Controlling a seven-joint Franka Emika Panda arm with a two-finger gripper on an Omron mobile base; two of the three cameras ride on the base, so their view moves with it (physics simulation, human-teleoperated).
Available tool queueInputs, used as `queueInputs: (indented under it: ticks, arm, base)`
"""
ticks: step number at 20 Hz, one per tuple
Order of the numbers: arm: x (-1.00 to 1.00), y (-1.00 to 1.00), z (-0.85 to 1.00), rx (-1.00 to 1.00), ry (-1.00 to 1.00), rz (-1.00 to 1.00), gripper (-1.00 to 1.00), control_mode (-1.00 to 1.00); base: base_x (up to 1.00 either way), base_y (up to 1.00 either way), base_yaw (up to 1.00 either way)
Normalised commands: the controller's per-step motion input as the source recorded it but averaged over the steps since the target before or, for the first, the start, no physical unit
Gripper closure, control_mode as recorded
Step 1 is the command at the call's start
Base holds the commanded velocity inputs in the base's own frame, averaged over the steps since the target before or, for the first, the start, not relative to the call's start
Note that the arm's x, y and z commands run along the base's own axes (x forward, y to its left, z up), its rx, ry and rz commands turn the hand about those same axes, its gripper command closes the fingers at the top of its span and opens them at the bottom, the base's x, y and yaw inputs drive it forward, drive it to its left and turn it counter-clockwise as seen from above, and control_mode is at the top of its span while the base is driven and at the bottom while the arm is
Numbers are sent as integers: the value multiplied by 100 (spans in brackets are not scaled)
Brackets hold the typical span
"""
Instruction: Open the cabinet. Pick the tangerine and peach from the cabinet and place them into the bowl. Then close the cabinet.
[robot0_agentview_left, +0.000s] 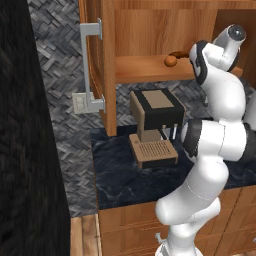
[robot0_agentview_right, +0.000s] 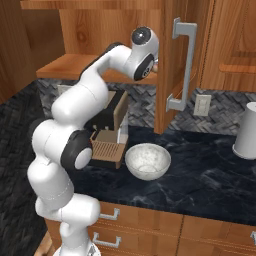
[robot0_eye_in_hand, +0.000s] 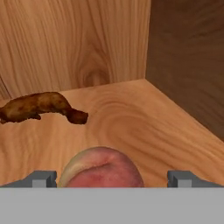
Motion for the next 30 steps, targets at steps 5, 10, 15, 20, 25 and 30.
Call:
queueInputs:
  ticks: [5, 10, 15, 20, 25, 30]
  arm:
    - [11, 0, -3, 0, 3, 0, -100, -100]
    - [15, 0, -21, 0, 5, 0, -100, -100]
    - [16, 0, -32, 0, 0, 0, -100, -100]
    - [-10, 12, -80, 3, 0, 0, -100, -100]
    - [-18, 30, -100, 1, -2, 0, 100, -100]
    - [0, 33, -65, 0, -1, 0, 100, -100]
  base:
    - [0, 0, 0]
    - [0, 0, 0]
    - [0, 0, 0]
    - [0, 0, 0]
    - [0, 0, 0]
    - [0, 0, 0]
